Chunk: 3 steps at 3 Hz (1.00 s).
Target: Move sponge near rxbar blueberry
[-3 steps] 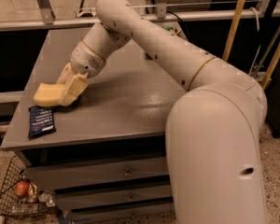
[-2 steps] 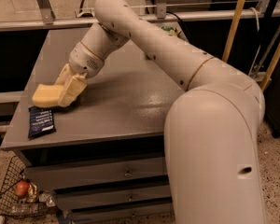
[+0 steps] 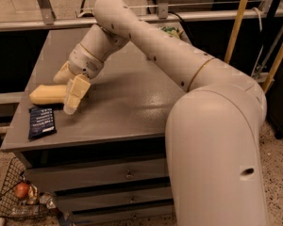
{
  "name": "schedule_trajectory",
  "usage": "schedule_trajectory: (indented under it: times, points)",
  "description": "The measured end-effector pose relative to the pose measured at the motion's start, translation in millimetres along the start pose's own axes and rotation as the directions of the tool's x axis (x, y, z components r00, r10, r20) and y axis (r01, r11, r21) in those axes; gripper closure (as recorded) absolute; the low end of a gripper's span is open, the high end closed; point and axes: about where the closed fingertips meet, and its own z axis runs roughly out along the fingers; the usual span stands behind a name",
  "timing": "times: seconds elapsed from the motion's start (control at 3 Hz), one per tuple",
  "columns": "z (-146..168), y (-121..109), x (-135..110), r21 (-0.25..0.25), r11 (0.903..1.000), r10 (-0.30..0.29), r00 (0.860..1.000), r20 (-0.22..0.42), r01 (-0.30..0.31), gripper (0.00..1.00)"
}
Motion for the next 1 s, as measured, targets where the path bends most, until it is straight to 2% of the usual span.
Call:
schedule_trajectory:
  times: [0.33, 0.67, 1.0]
  points:
    - [-5.8, 10.7, 2.1, 0.043, 0.9989, 0.016, 1.000, -0.008, -0.016, 0.00]
    - [-40.8, 52.8, -16.0, 0.215, 0.9766, 0.015, 1.000, -0.004, -0.014, 0.00]
    - [-64.5, 104.2, -36.0, 0.386, 0.9223, -0.005, 1.000, 0.013, -0.001, 0.00]
